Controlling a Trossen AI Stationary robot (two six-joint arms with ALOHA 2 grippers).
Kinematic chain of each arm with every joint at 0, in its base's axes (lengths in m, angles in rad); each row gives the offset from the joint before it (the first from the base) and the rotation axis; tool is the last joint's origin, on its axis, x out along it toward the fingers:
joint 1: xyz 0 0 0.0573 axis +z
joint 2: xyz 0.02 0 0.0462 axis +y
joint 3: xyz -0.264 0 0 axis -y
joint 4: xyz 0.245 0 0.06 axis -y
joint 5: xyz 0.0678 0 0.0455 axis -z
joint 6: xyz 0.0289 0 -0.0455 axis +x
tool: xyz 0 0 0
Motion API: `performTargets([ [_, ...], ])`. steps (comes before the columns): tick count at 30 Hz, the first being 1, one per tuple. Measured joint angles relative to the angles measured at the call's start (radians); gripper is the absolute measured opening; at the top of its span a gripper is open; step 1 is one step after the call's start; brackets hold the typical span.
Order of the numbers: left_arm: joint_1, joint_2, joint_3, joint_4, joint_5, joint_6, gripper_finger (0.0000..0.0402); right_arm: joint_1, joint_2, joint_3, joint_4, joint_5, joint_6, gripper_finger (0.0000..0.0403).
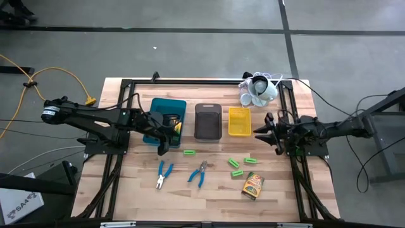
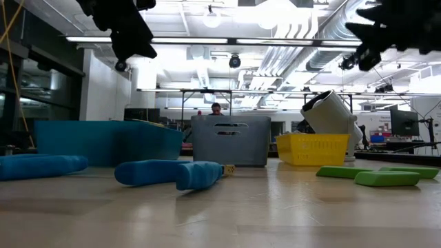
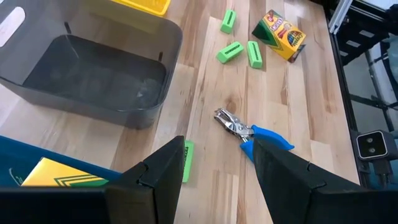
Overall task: Pick & Place School Supplies
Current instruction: Put the crayon box into the blue bin
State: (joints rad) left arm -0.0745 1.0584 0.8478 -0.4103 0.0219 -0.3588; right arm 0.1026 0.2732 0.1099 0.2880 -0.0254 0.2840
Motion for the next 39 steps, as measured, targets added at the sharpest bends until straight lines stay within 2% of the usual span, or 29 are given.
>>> performTargets([
  [5, 0.0, 0.0, 0.0, 0.002, 0.0, 0.0, 0.0185, 0.112, 0.123, 0.077, 0.041, 0.052, -0.058, 0.0106],
  [17, 0.0, 0.0, 0.0, 0.003, 0.0, 0.0, 0.0185, 0.339, 0.472, 0.277, -0.029, 0.377, -0.281, 0.0106],
  [23, 0.0, 0.0, 0.0, 0.003, 0.0, 0.0, 0.0185, 0.441, 0.62, 0.403, -0.163, 0.523, -0.279, 0.0106],
  [32, 0.0, 0.0, 0.0, 0.003, 0.0, 0.0, 0.0185, 0.595, 0.788, 0.556, -0.37, 0.643, -0.082, 0.0106],
  [39, 0.0, 0.0, 0.0, 0.003, 0.0, 0.0, 0.0185, 0.692, 0.886, 0.59, -0.416, 0.65, 0.125, 0.0106],
])
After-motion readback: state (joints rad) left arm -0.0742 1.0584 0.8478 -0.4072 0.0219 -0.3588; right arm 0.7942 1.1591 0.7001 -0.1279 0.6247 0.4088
